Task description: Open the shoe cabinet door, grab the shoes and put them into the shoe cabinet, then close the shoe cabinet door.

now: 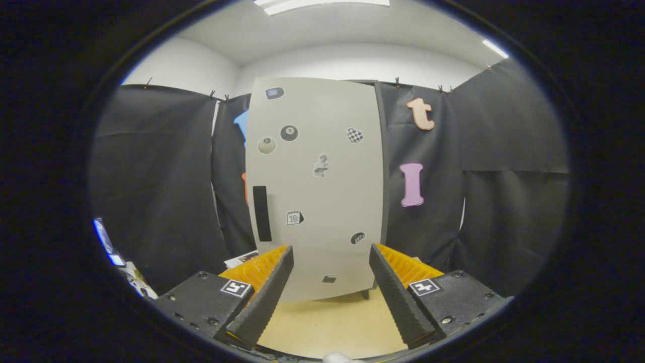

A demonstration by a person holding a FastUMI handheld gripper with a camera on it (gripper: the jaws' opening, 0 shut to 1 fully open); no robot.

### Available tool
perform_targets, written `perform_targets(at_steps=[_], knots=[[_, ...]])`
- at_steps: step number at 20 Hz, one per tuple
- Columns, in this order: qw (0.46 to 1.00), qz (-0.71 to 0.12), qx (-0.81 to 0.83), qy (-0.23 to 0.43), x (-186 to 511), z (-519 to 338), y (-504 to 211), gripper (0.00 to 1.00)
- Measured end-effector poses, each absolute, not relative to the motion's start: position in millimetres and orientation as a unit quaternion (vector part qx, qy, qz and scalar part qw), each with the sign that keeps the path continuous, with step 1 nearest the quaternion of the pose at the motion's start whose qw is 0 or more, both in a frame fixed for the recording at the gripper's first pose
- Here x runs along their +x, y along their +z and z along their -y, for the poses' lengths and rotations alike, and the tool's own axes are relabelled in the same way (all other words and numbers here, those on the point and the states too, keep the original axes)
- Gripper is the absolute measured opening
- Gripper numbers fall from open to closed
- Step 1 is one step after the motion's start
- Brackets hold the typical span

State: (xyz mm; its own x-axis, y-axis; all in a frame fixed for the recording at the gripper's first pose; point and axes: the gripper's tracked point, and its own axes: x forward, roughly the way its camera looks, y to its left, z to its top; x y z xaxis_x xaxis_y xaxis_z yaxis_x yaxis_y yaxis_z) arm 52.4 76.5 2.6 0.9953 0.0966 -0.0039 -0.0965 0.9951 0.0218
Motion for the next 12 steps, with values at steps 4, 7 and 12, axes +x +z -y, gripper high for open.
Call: perform_targets(at_steps=[4,7,12], knots=[[1.0,-0.007,0.012,0.023,29,-49,-7,0.99],[1.0,-0.014,0.014,0.012,18,-44,-14,0.99],[1.0,-0.017,0.014,0.001,0,-32,-21,0.99]])
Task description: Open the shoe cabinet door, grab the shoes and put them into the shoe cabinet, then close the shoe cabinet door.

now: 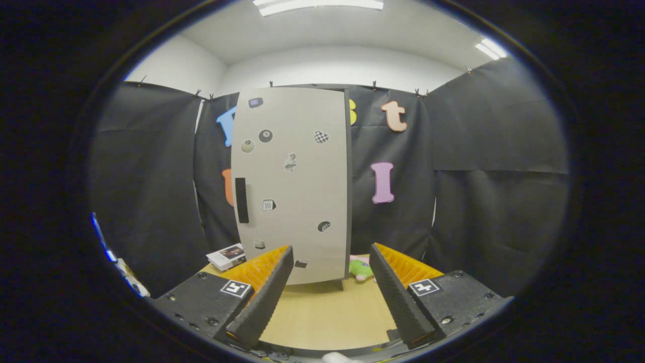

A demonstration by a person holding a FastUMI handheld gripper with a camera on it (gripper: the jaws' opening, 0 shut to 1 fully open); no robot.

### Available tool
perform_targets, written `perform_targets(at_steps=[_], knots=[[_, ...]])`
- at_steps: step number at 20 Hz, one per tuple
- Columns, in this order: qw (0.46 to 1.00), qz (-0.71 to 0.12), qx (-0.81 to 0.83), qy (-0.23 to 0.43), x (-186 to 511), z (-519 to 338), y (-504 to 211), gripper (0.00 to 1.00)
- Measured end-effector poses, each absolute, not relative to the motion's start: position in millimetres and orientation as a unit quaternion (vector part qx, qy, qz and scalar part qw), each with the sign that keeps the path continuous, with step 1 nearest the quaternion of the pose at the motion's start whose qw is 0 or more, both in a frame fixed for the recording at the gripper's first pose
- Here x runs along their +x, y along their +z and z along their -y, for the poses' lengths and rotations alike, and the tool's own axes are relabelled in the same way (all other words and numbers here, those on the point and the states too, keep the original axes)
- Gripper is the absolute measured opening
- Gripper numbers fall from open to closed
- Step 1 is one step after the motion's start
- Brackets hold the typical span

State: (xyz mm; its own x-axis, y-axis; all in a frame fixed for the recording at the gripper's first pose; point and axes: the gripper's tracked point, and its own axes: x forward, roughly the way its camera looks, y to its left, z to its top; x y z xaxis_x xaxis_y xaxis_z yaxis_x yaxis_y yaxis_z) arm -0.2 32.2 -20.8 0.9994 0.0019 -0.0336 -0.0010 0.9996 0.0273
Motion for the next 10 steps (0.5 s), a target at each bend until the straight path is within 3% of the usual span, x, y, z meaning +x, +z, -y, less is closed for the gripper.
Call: perform_targets(at_steps=[10], knots=[[1.0,-0.017,0.006,0.0,-5.5,-28.4,-24.0,0.99]])
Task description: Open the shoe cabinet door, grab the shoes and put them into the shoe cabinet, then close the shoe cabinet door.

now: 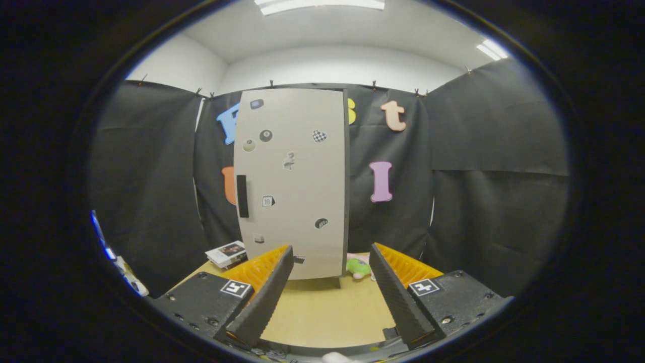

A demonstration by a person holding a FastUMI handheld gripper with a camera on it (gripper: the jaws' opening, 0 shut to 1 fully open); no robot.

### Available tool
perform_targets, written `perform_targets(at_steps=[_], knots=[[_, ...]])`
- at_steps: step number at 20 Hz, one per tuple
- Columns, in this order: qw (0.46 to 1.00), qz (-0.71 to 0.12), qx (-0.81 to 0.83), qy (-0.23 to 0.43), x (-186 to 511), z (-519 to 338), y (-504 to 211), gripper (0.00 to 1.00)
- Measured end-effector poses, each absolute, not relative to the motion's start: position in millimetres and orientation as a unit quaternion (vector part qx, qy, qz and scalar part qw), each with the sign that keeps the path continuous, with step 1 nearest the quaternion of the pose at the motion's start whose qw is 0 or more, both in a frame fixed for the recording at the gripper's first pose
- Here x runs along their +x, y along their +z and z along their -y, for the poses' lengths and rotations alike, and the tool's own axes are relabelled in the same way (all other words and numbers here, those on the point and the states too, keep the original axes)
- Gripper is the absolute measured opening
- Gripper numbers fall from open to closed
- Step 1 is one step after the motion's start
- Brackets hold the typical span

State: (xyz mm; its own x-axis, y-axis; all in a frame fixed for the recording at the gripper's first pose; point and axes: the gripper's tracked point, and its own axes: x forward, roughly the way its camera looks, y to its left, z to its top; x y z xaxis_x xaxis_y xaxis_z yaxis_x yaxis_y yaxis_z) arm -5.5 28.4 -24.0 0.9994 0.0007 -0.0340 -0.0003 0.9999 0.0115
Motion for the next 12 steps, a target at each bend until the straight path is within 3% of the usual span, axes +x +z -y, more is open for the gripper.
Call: perform_targets(at_steps=[12], knots=[[1.0,-0.018,0.002,0.004,-5.8,-29.6,-27.1,0.99]])
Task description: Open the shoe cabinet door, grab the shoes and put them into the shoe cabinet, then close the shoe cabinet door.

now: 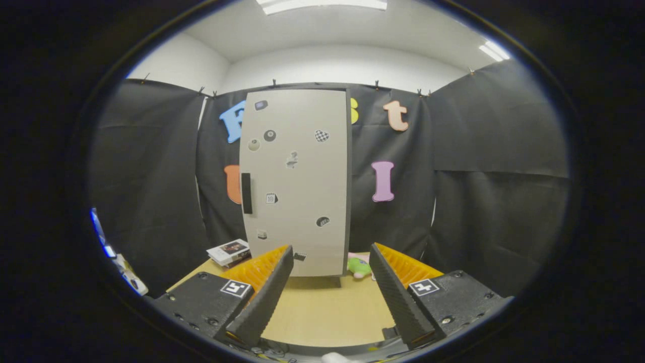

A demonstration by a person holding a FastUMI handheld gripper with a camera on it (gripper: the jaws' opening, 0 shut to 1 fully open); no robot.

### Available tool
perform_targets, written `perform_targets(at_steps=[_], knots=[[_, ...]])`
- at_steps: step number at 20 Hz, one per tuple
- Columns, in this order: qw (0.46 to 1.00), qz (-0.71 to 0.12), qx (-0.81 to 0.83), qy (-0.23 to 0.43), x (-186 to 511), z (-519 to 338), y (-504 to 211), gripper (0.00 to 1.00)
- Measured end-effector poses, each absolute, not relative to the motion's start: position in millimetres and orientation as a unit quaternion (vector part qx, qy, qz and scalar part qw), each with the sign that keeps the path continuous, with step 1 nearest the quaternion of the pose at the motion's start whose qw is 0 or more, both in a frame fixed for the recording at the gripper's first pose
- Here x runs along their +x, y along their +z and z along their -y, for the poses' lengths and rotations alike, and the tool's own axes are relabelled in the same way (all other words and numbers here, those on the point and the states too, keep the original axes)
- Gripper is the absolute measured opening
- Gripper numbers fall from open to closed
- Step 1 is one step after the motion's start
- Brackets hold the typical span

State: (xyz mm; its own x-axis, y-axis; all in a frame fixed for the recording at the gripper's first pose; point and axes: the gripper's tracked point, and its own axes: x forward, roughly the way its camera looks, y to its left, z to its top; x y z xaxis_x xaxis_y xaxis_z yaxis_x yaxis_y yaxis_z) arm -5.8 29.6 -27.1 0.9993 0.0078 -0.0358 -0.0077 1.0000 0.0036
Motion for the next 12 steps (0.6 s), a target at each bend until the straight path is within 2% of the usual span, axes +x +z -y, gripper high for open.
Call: perform_targets(at_steps=[12], knots=[[1.0,-0.023,0.005,0.002,-3.6,-30.5,-29.1,0.99]])
